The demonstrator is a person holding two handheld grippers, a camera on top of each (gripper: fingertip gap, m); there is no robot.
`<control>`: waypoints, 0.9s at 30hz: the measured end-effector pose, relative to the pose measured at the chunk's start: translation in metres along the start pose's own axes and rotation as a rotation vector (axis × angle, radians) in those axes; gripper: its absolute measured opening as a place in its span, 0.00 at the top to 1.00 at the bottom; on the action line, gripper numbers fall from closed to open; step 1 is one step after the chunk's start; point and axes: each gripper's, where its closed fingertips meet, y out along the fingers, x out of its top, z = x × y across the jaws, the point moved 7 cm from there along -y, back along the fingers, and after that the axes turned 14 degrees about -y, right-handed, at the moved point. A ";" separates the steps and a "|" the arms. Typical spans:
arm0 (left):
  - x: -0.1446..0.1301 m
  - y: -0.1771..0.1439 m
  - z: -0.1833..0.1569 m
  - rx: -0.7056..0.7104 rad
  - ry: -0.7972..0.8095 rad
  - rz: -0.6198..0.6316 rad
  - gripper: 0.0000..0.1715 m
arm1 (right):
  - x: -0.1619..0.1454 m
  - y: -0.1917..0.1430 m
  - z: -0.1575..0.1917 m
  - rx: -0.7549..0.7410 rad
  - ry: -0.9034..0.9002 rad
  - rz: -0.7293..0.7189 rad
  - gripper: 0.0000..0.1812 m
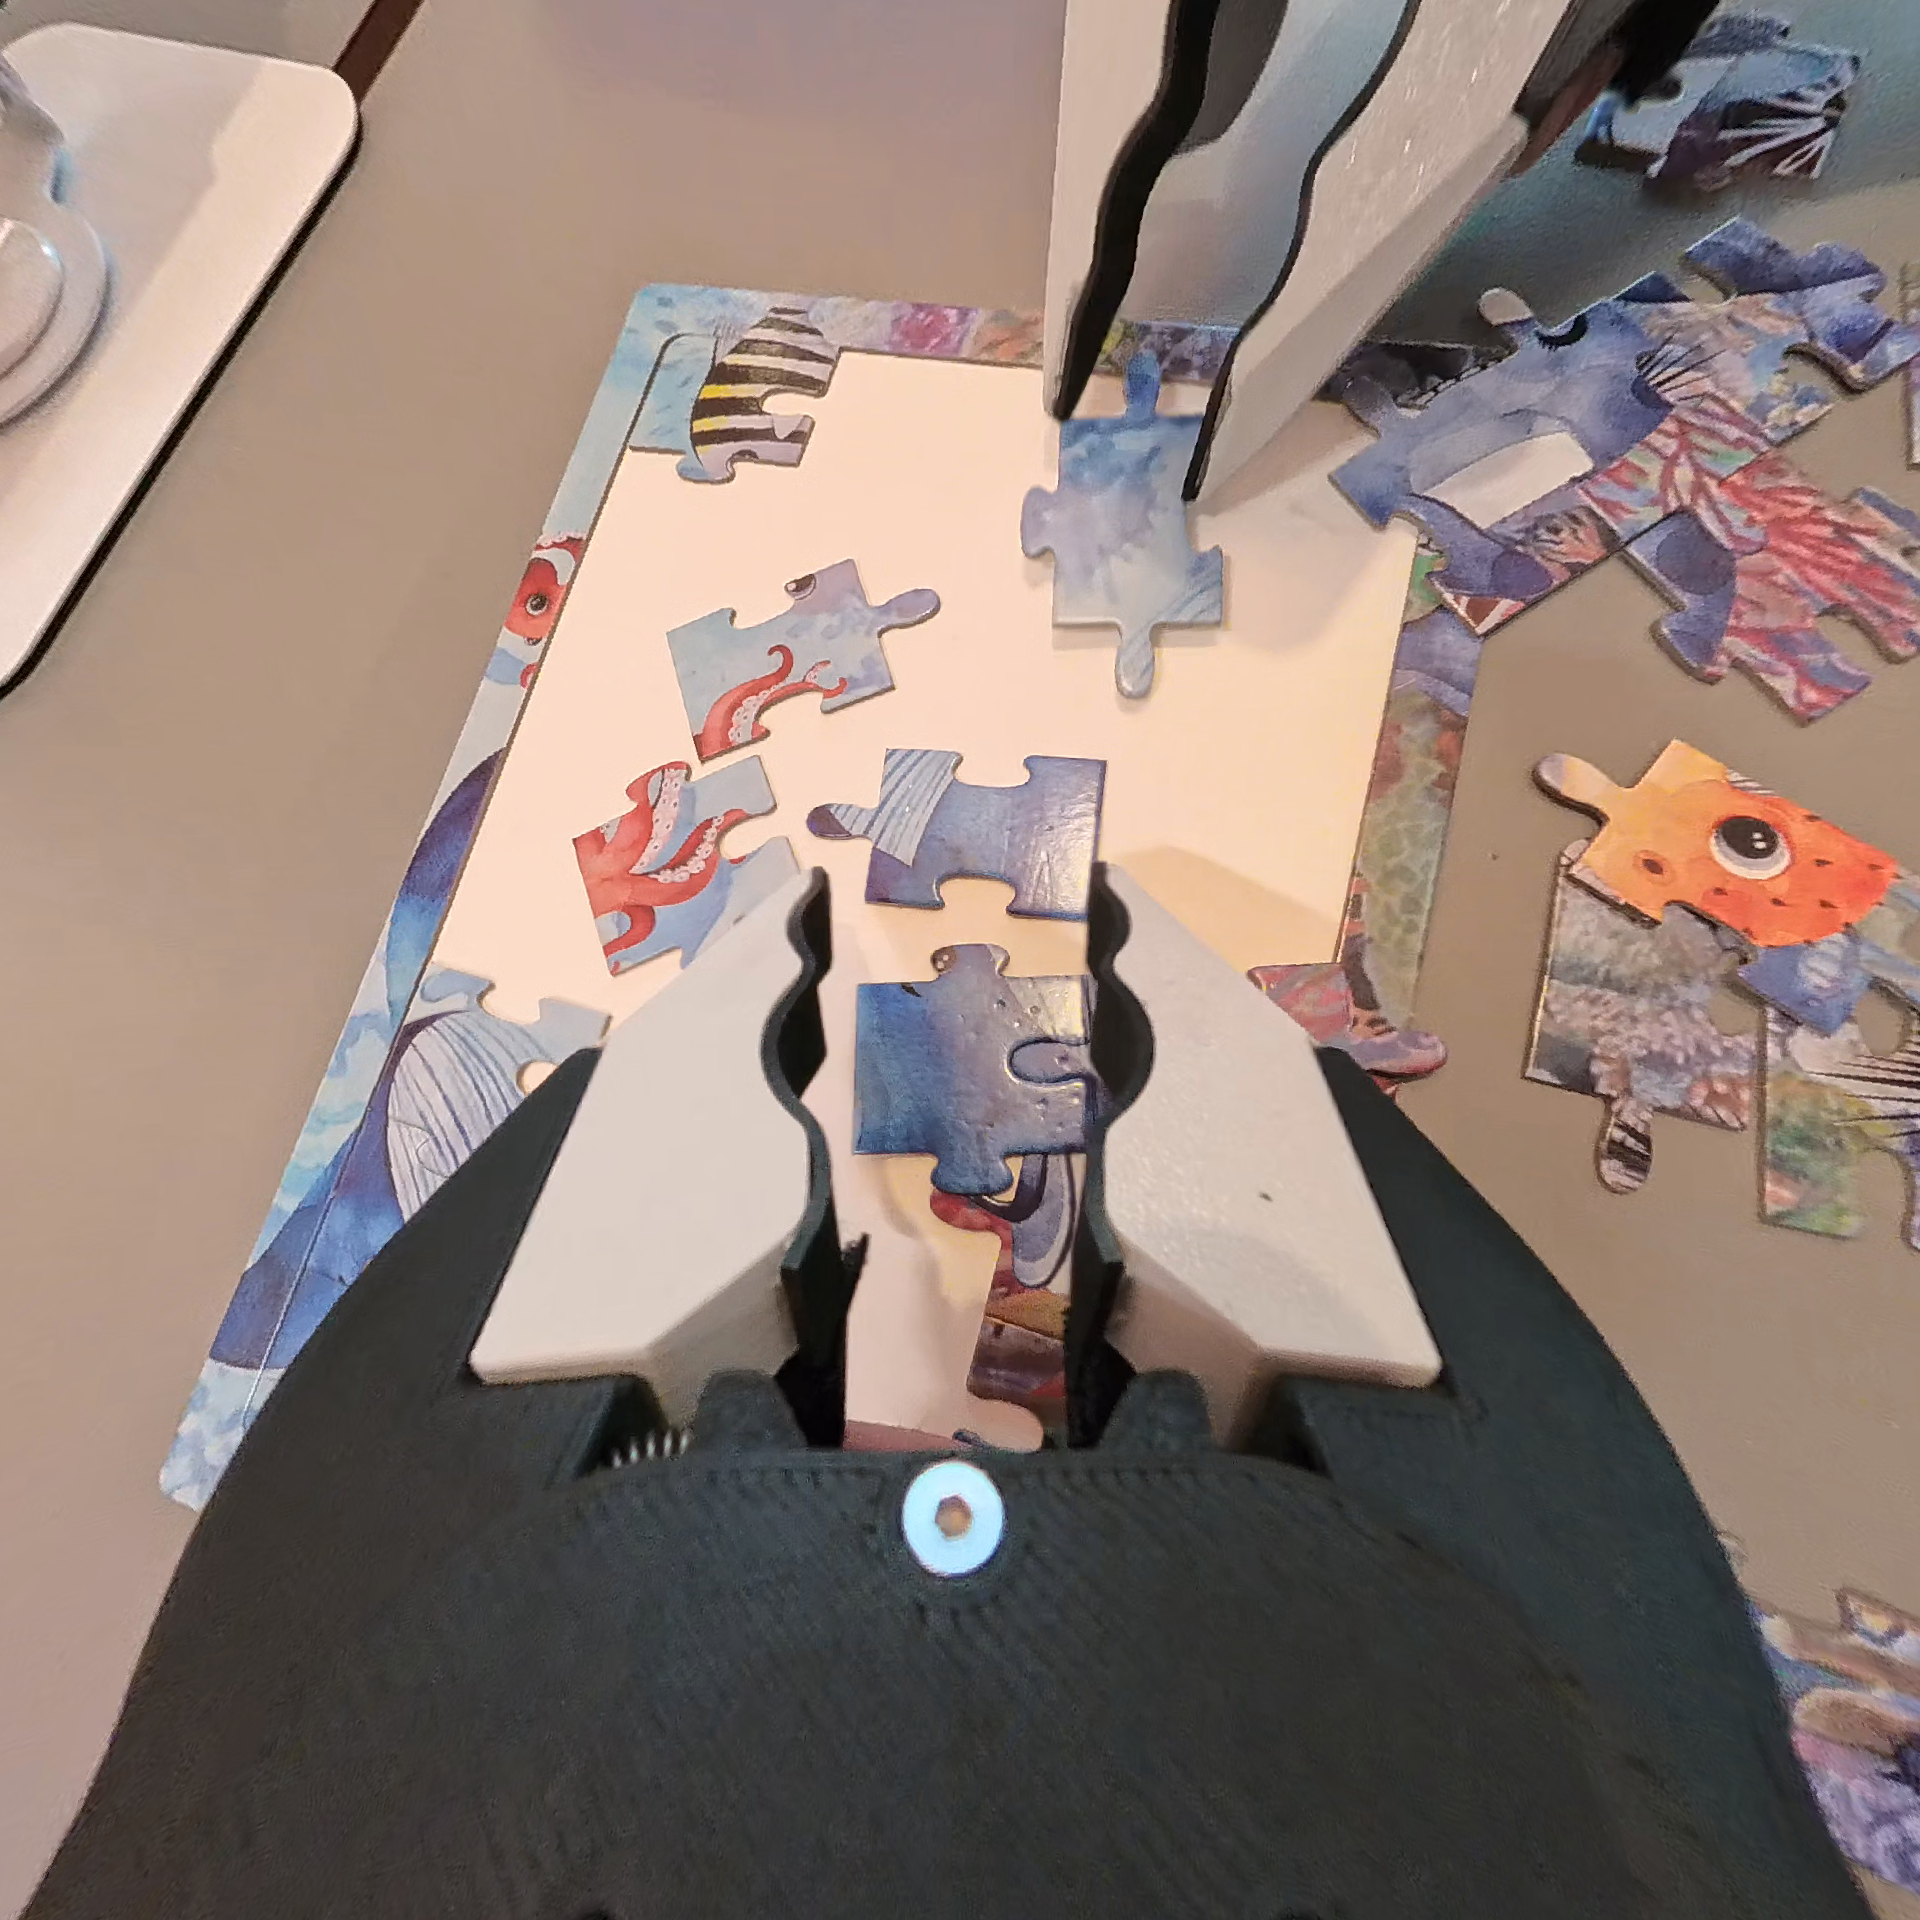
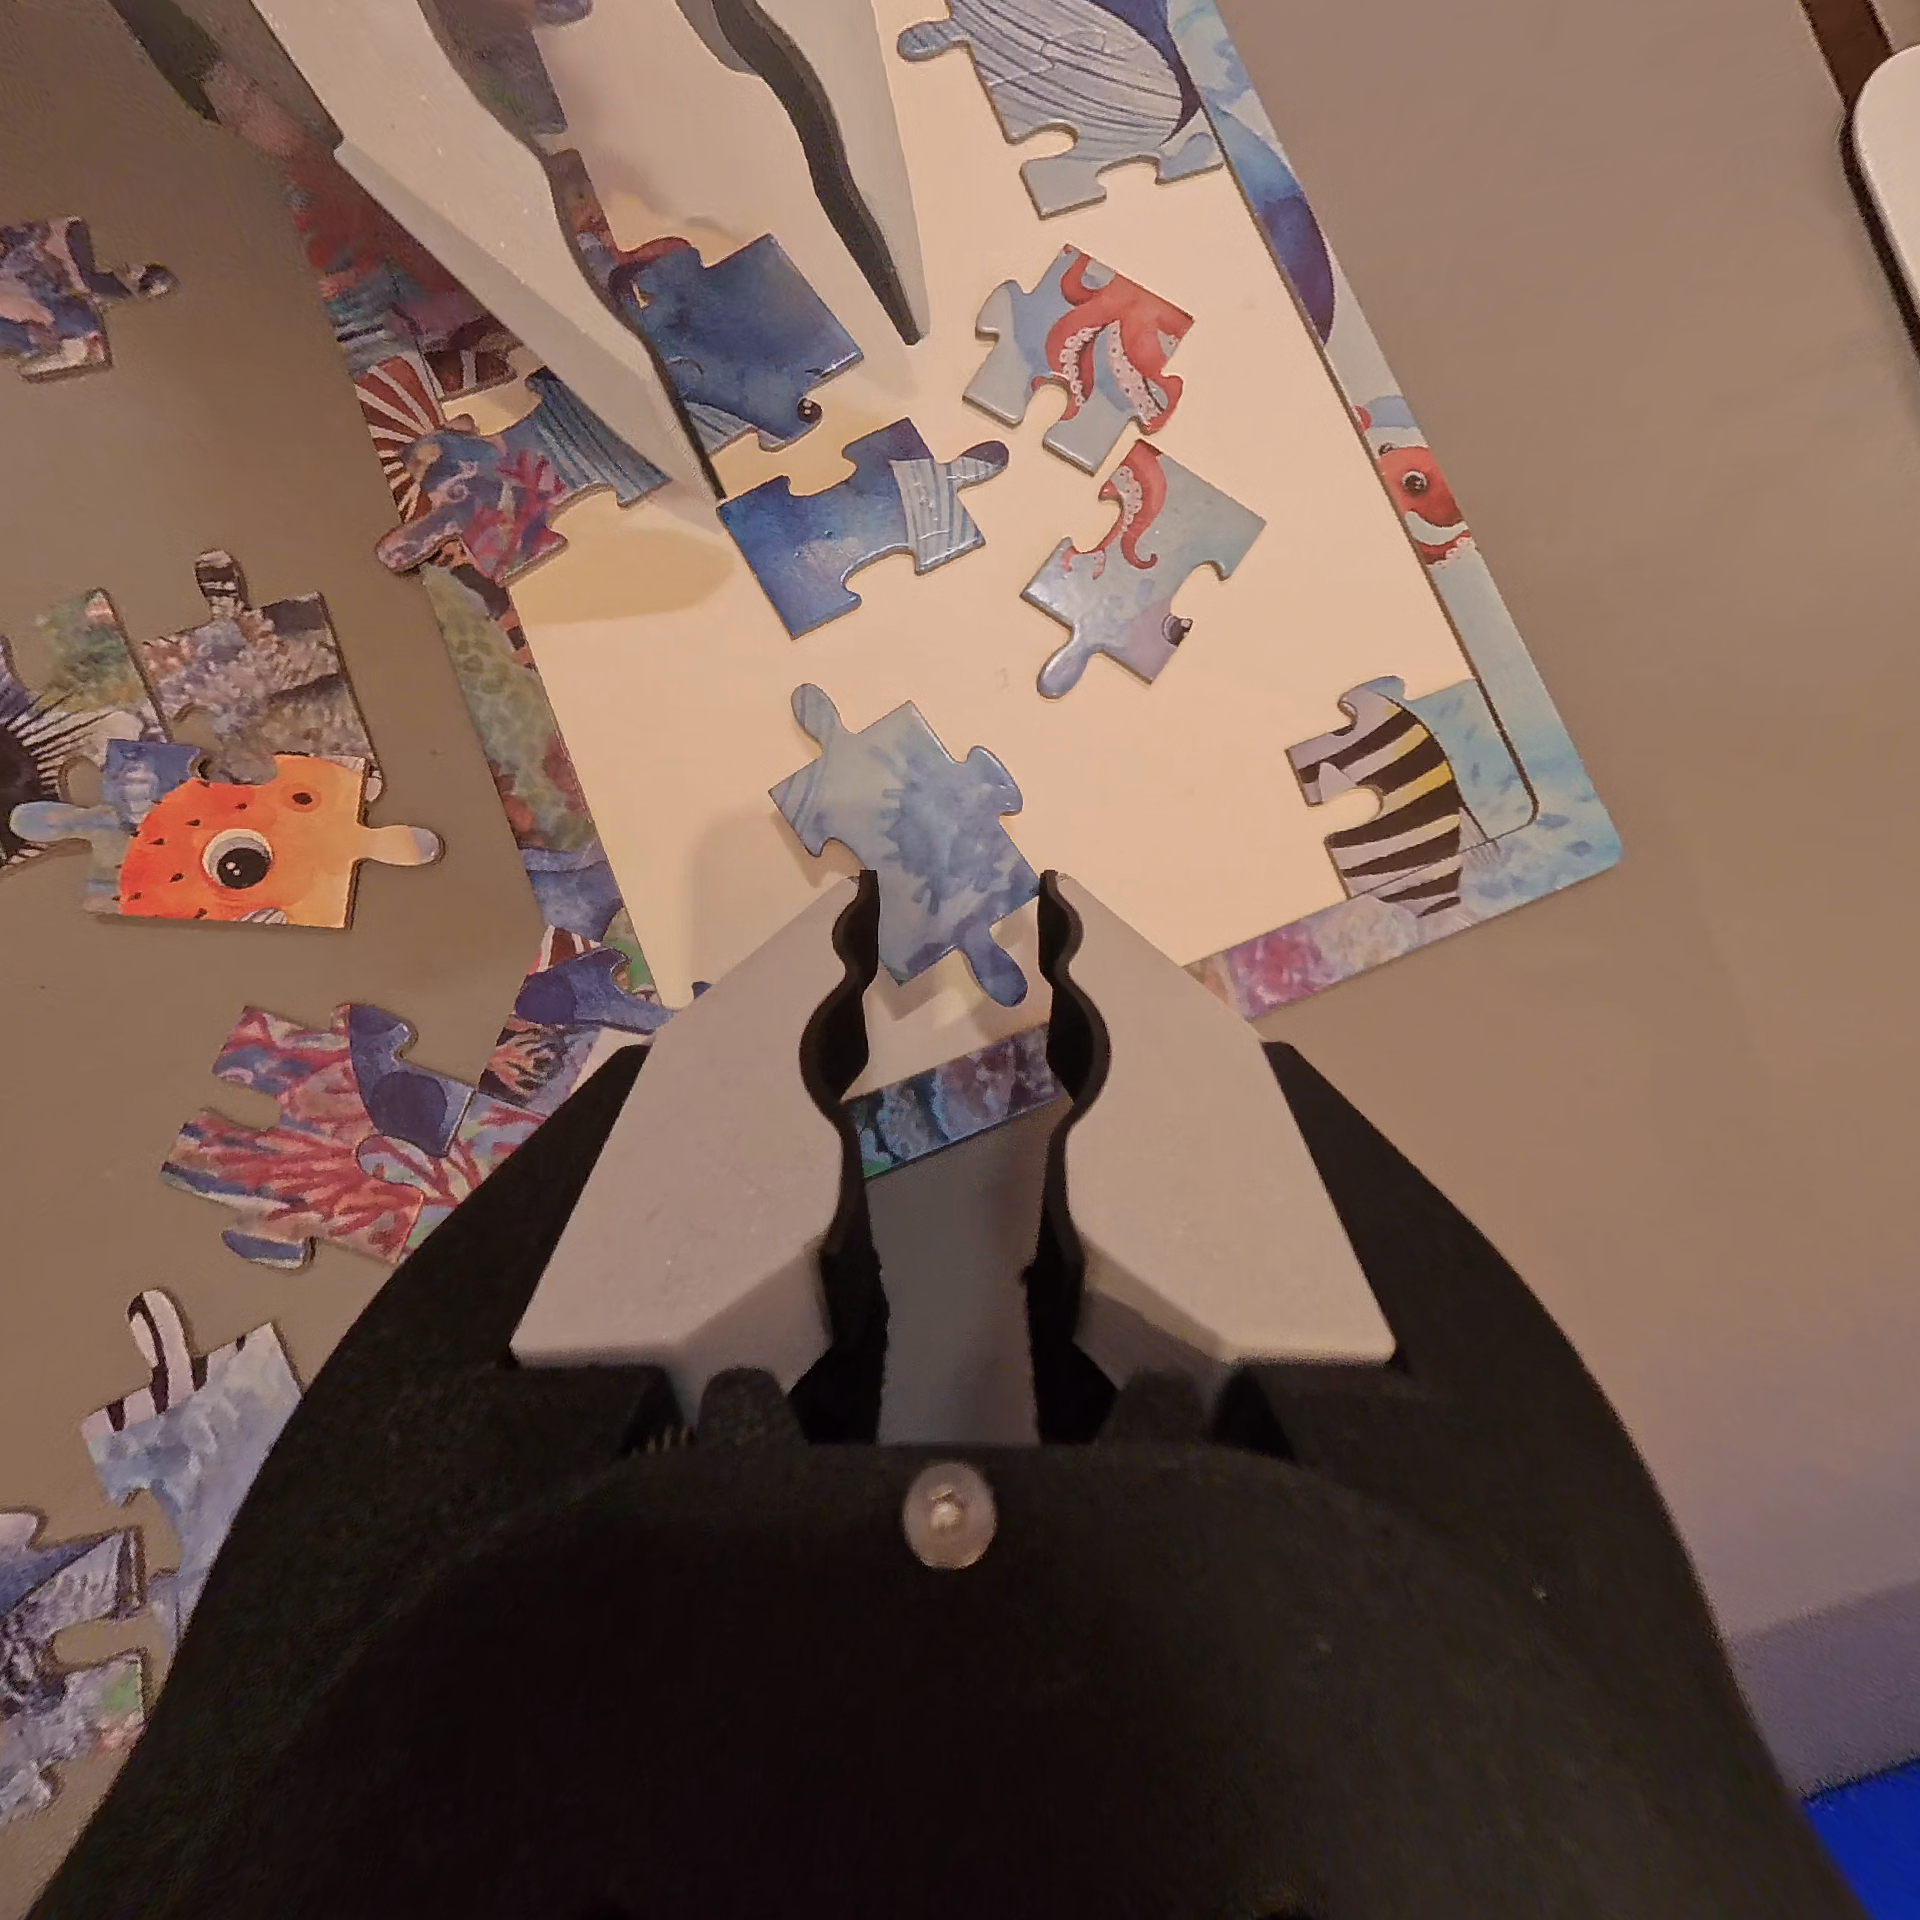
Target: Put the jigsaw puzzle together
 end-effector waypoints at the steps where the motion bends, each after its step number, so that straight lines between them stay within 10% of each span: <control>1: 0.000 0.002 -0.001 0.002 0.004 0.007 0.70 | 0.000 -0.002 -0.001 -0.004 0.002 -0.003 0.84; 22: -0.001 0.011 -0.008 -0.053 0.009 0.030 0.79 | -0.085 -0.077 -0.033 -0.205 0.313 0.242 0.83; 27: 0.001 -0.010 0.015 0.022 -0.037 -0.014 0.75 | -0.052 -0.082 -0.030 -0.213 0.257 0.077 0.72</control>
